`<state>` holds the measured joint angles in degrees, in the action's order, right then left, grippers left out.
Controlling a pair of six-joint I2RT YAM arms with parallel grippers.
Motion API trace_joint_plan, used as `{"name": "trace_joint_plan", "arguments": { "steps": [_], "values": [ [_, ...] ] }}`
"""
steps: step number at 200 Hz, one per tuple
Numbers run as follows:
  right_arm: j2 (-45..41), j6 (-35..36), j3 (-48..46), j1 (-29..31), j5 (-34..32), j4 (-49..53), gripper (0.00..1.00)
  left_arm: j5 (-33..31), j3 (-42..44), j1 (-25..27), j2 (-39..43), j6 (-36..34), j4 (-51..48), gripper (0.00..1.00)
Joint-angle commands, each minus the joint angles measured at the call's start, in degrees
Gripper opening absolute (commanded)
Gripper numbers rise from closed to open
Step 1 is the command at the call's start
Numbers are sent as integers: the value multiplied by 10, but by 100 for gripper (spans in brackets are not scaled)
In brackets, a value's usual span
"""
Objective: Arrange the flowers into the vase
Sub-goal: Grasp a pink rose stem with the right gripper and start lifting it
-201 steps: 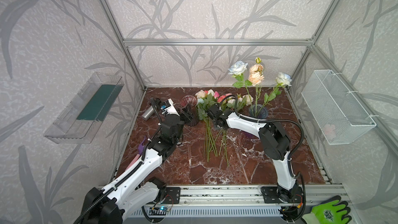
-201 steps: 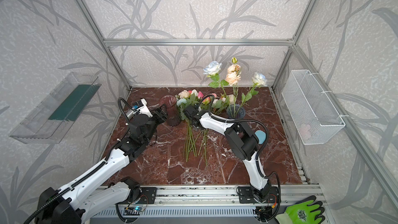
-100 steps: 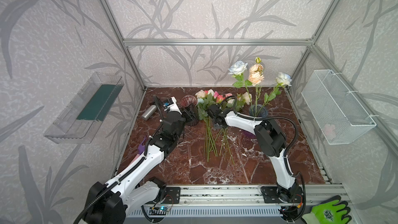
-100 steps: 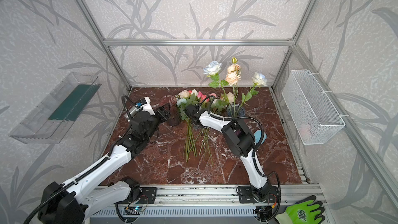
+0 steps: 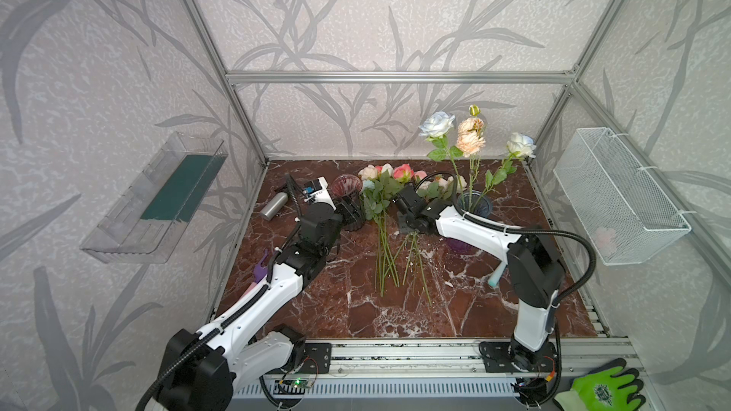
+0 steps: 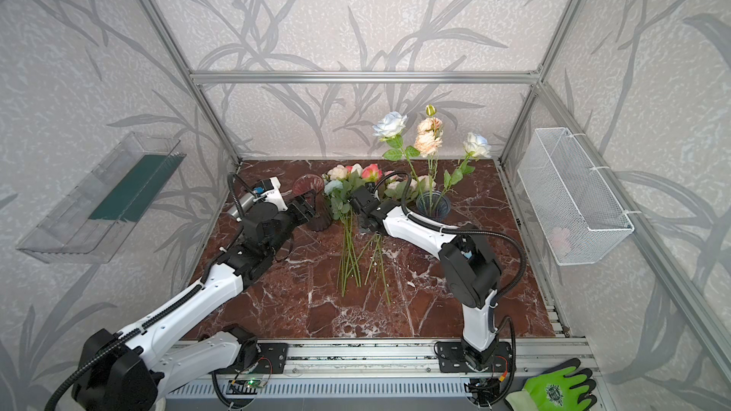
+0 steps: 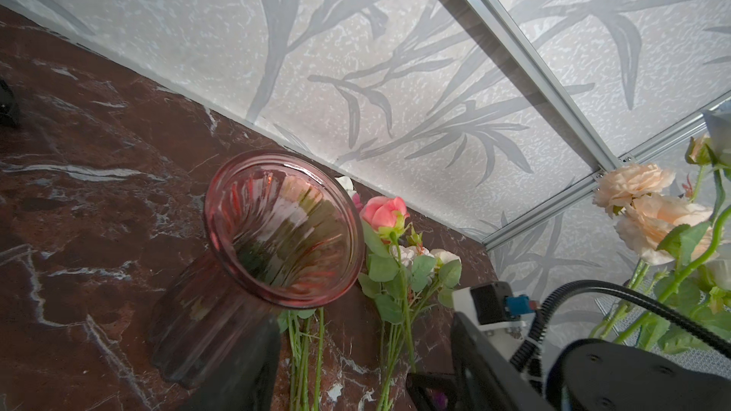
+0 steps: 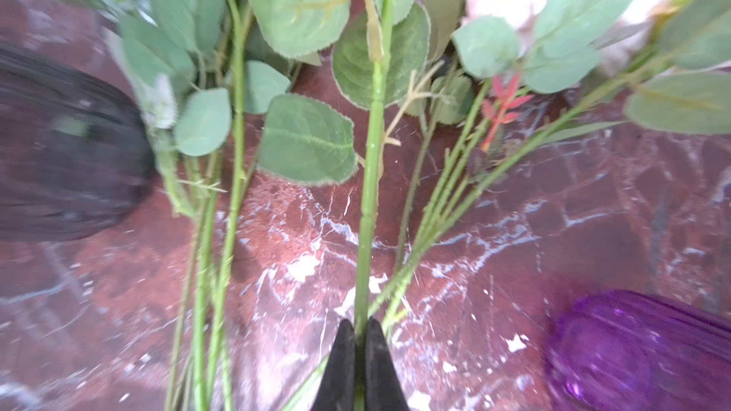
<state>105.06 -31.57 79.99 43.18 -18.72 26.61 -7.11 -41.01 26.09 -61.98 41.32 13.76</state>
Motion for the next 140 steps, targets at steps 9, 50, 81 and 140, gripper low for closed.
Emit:
{"name": "trace_joint_plan", "arguments": {
  "steps": [9, 50, 81, 140],
  "values": [
    [-53, -14, -52, -1, 22, -58, 0, 35, -27, -2, -15, 13, 15, 69],
    [-118, 4, -109, 10, 45, -93, 0, 75, -40, -3, -41, 16, 17, 69],
    [-171, 21, -138, 32, 40, -113, 0, 120, -49, -3, -61, 24, 30, 69],
    [-231, 50, -145, 64, 23, -103, 0, 155, -52, -2, -73, 29, 50, 70]
  ]
}}
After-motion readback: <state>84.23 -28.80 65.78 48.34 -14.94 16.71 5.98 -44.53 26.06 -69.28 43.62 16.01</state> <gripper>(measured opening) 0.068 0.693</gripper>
